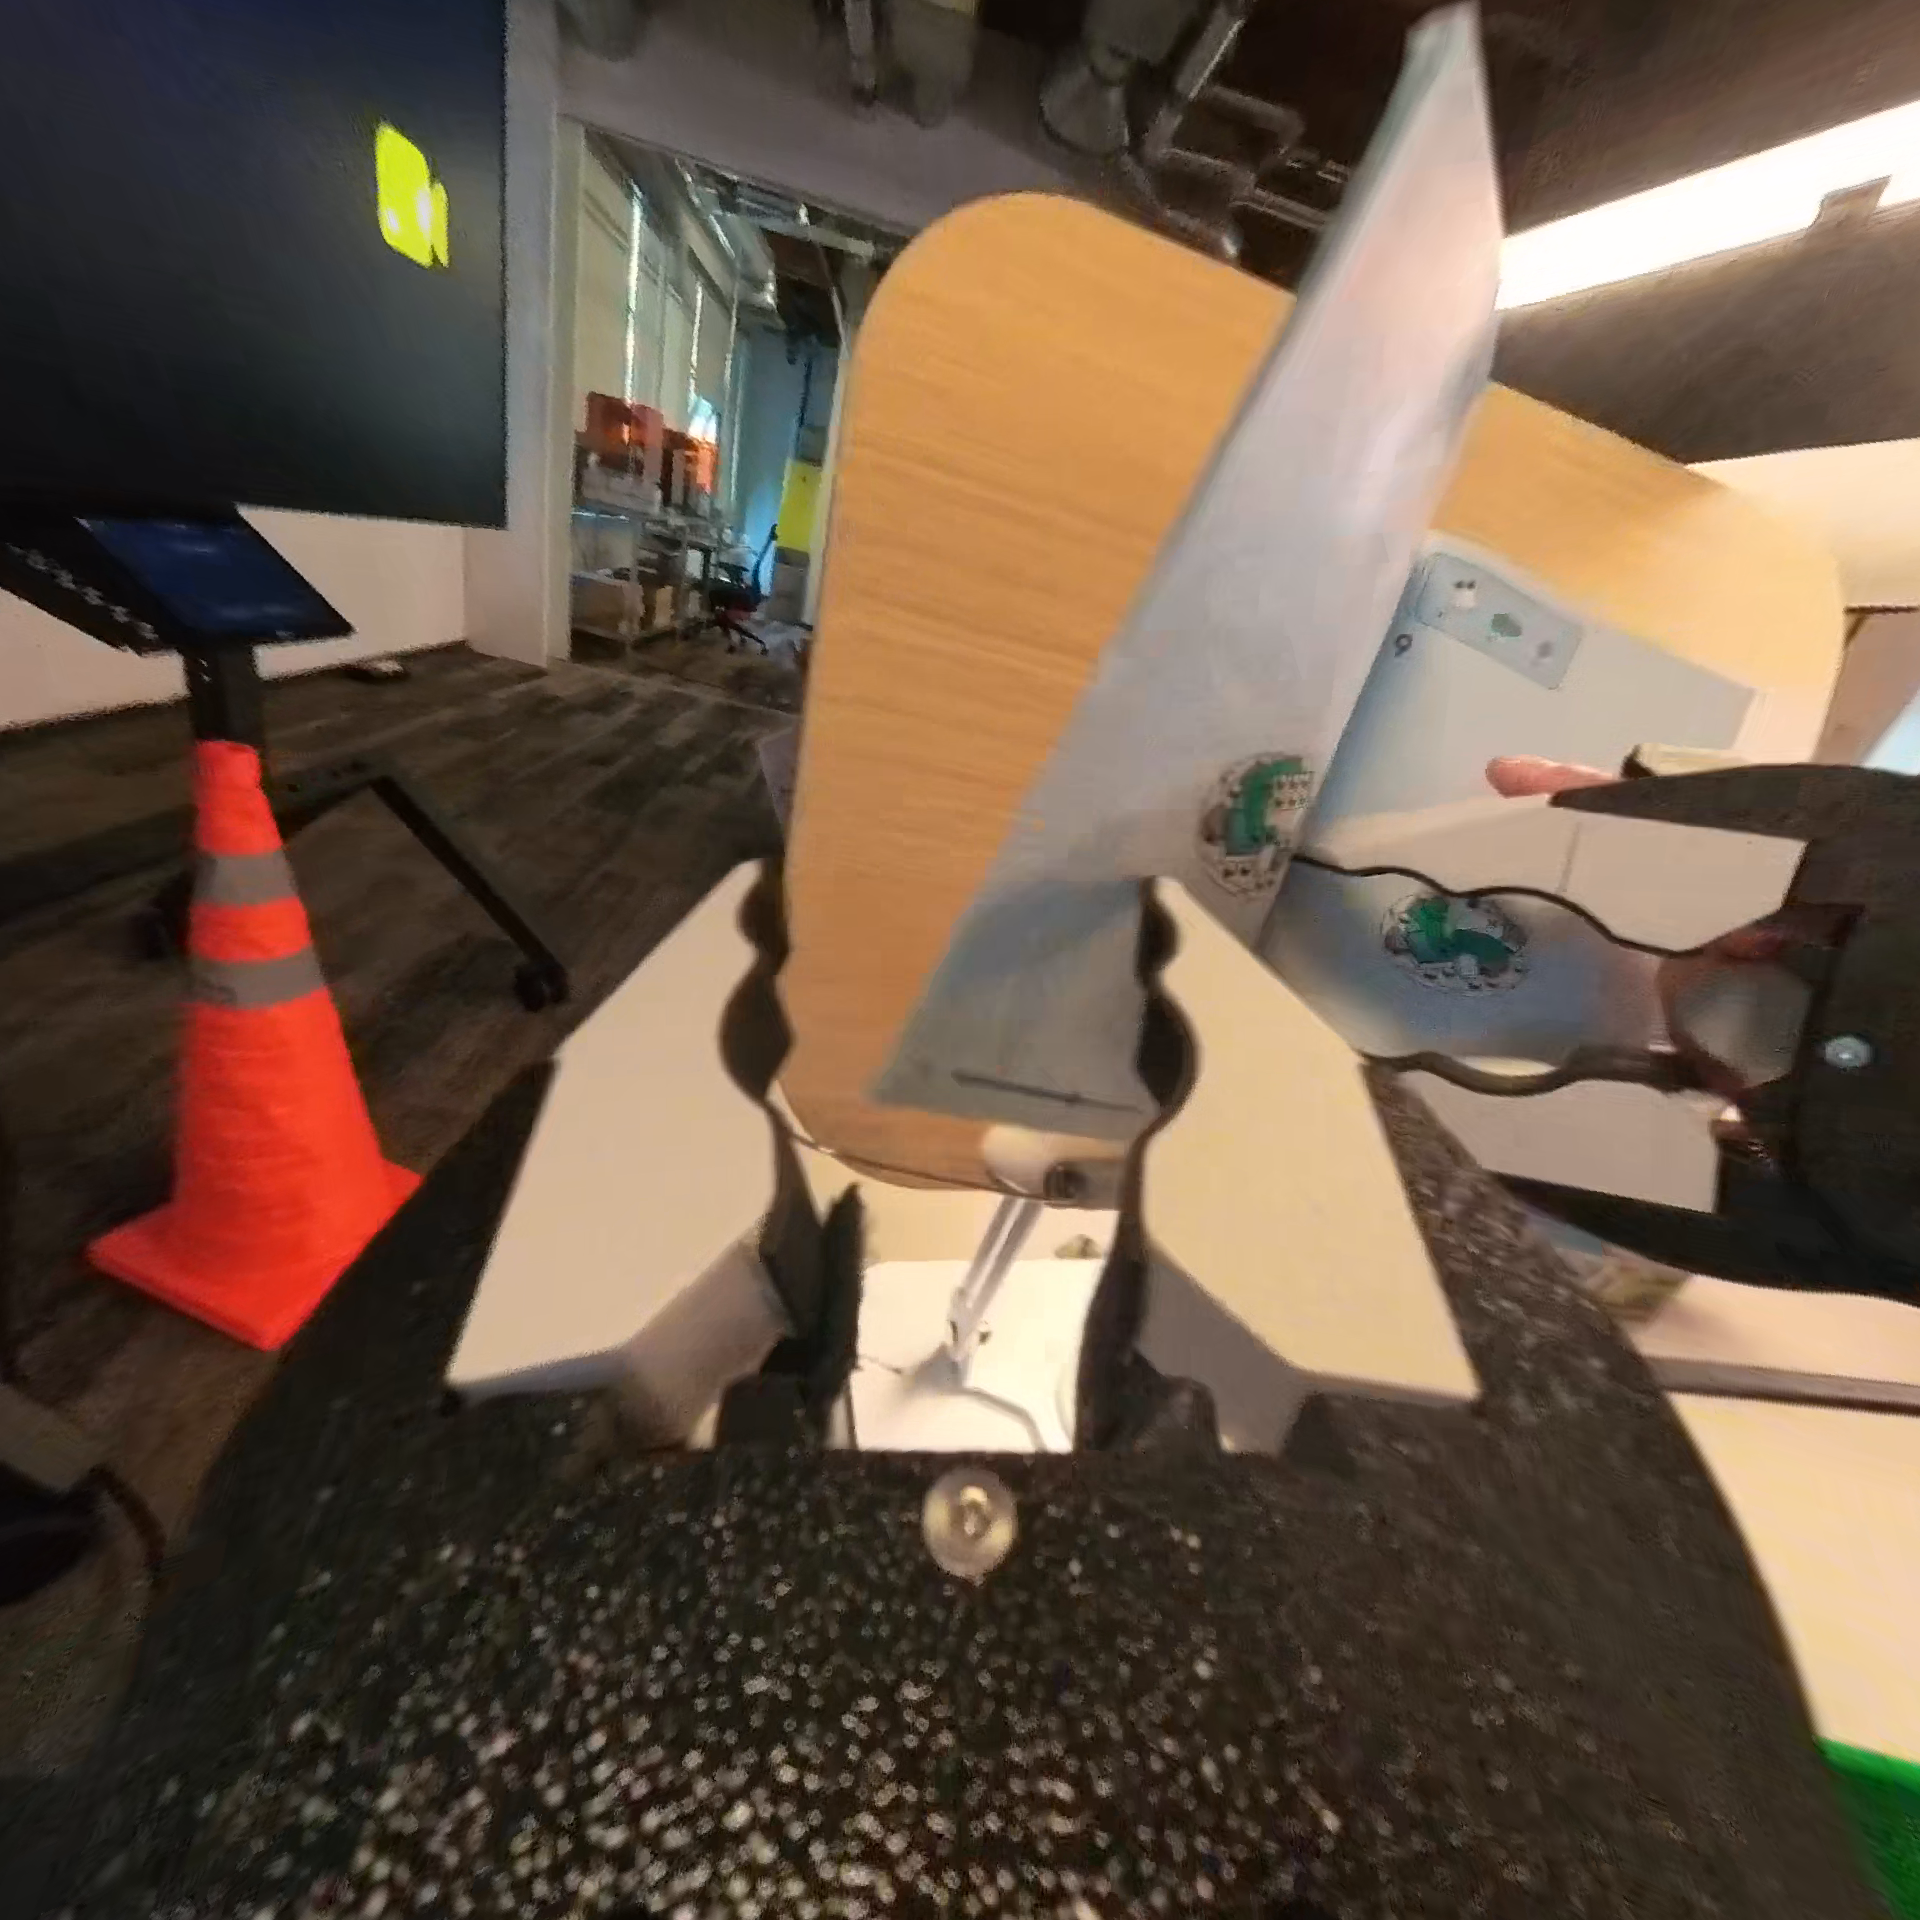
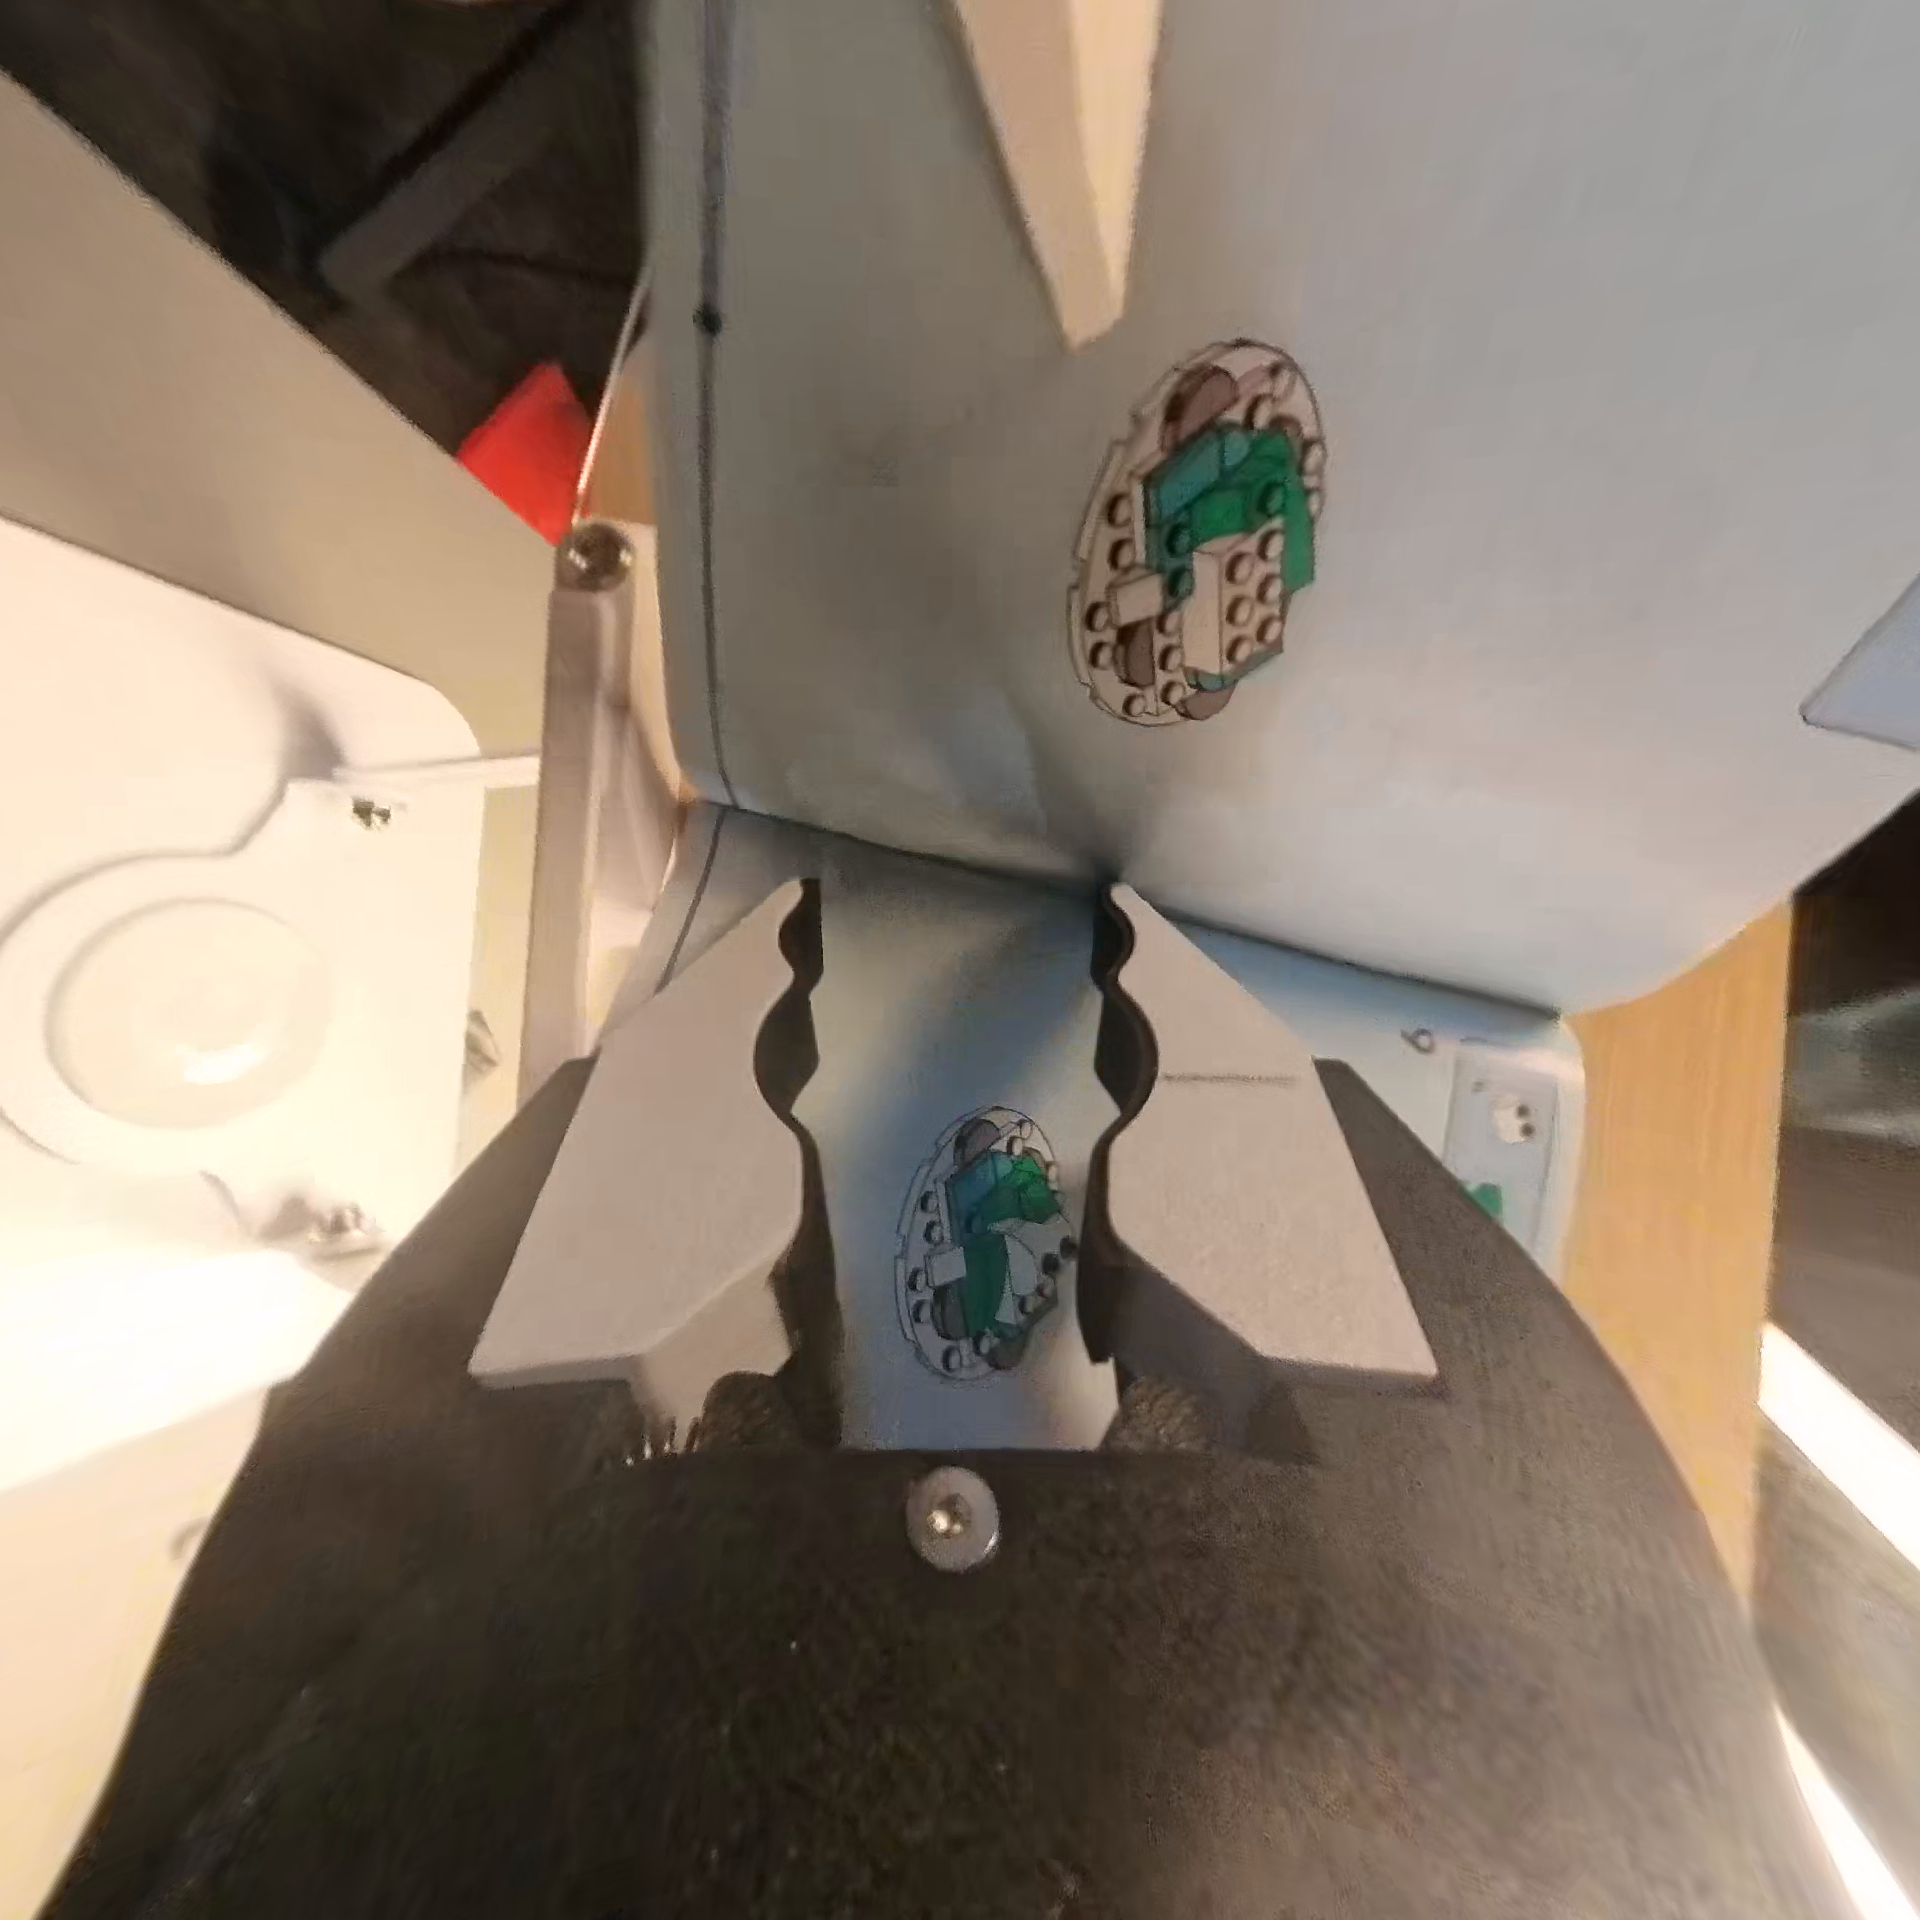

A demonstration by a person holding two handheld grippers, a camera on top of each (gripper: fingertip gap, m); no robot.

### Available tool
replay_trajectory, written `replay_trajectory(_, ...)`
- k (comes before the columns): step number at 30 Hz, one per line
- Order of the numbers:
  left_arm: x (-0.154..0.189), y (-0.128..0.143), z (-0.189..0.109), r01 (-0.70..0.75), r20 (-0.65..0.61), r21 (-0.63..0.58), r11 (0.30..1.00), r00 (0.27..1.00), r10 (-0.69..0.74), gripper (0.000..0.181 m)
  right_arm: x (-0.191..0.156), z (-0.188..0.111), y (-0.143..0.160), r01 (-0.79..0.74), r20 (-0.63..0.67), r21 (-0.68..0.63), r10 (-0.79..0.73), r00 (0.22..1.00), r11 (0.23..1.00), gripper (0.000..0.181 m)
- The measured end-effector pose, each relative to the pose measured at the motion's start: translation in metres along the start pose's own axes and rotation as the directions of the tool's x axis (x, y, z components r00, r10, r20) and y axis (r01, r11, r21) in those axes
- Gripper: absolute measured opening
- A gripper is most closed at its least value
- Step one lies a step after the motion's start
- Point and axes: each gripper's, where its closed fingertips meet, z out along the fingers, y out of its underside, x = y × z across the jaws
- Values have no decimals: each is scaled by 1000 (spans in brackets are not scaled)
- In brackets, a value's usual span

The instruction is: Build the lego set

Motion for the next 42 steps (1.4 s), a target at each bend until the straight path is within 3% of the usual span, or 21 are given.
replay_trajectory(3, 11, 8, 5, 16, -81, -45, 999, 997, -19, 2, -1, -2, 4, 87, 10, 15, -87, 996, 996, 51)
replay_trajectory(4, 14, 10, 7, 52, -112, -56, 997, 992, -58, 0, -1, -3, 5, 101, 11, 23, -101, 995, 995, 51)
replay_trajectory(7, 11, 12, 7, 170, -120, -57, 984, 977, -176, 0, 2, -12, 10, 61, -24, 21, -60, 998, 998, 50)
replay_trajectory(10, 7, 17, 6, 215, -105, -56, 975, 970, -220, 0, -17, -32, 7, 13, -13, 87, -11, 1000, 996, 26)
replay_trajectory(14, 5, 20, 8, 267, -95, -37, 963, 958, -269, 0, -45, -38, 36, 79, 17, -29, -79, 997, 996, 9)
replay_trajectory(17, 8, 20, 10, 317, -98, -18, 948, 943, -318, 0, -36, -37, 59, 146, -18, -131, -149, 989, 981, 6)
replay_trajectory(23, -1, 37, 15, 342, -12, -45, 938, 939, -343, 0, -18, -45, 71, 36, -13, -202, -39, 999, 979, 9)
replay_trajectory(26, -1, 41, 18, 344, 8, -52, 937, 939, -345, 0, -15, -47, 54, 1, -37, -162, -7, 999, 987, 14)
replay_trajectory(28, 0, 39, 19, 333, 20, -54, 941, 943, -333, 0, -14, -54, 12, -107, -32, 36, 109, 994, 994, 10)
replay_trajectory(29, 0, 39, 20, 328, 28, -56, 943, 945, -327, 0, -15, -58, -12, -200, 15, 151, 200, 980, 968, 7)
replay_trajectory(31, -1, 39, 21, 313, 52, -57, 948, 949, -311, 0, -18, -56, -41, -390, 136, 243, 367, 920, 888, 2)
replay_trajectory(34, -2, 41, 22, 317, 62, -60, 947, 948, -313, 0, -12, -33, -51, -529, 202, 250, 491, 847, 811, 0)
replay_trajectory(38, -7, 41, 18, 342, 62, -50, 938, 939, -339, 0, -8, -5, -41, -670, 254, 174, 625, 738, 721, 0)
replay_trajectory(42, -25, 33, 4, 317, 154, 27, 948, 936, -317, 4, -12, 7, -31, -706, 276, 130, 659, 700, 696, 0)
